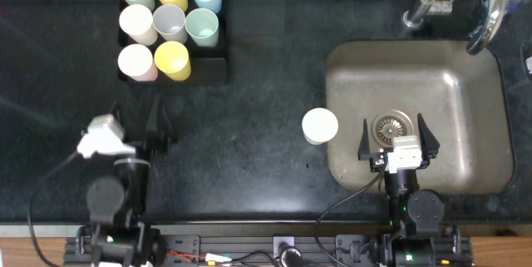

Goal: Store Cups

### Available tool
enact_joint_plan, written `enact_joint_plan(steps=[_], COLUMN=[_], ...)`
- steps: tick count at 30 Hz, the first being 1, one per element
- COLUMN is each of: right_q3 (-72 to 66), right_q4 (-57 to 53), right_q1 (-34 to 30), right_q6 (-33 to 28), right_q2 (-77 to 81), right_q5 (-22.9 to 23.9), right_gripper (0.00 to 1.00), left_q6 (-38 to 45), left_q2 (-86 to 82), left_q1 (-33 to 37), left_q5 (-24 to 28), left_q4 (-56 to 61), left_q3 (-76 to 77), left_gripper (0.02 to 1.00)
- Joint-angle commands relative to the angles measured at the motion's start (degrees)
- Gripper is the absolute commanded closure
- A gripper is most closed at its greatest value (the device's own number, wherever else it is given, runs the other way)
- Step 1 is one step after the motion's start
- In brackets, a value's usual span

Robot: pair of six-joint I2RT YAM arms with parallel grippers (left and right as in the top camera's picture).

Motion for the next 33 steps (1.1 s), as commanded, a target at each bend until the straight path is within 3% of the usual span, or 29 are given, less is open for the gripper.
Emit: enact_joint_plan(steps=[1,10,16,33], right_q3=[-0.8,-0.8,-0.8,-0.8], right_q4=[0.3,0.3,0.3,0.3], right_q1=[0.3,0.3,0.3,0.3], right_q6=[0.2,0.2,0.2,0.2], right_q2=[-0.4,-0.4,-0.4,-0.4], right_q5=[0.5,0.5,0.5,0.5], right_gripper=[0.003,0.003,0.003,0.003], left_q6=[15.4,20.2,23.8,23.2], left_q2=[-7.7,-18.5,-18.6,-18.6], left_q1=[0.1,0.0,0.0,0.0], left_q5=[2.7,2.7,3.1,4.7], left_q4=[1.5,-24.1,-24.2,-22.3], left_q3=[-3.7,-4.8,-4.9,-5.7], left_gripper=[0.018,0.018,0.018,0.018])
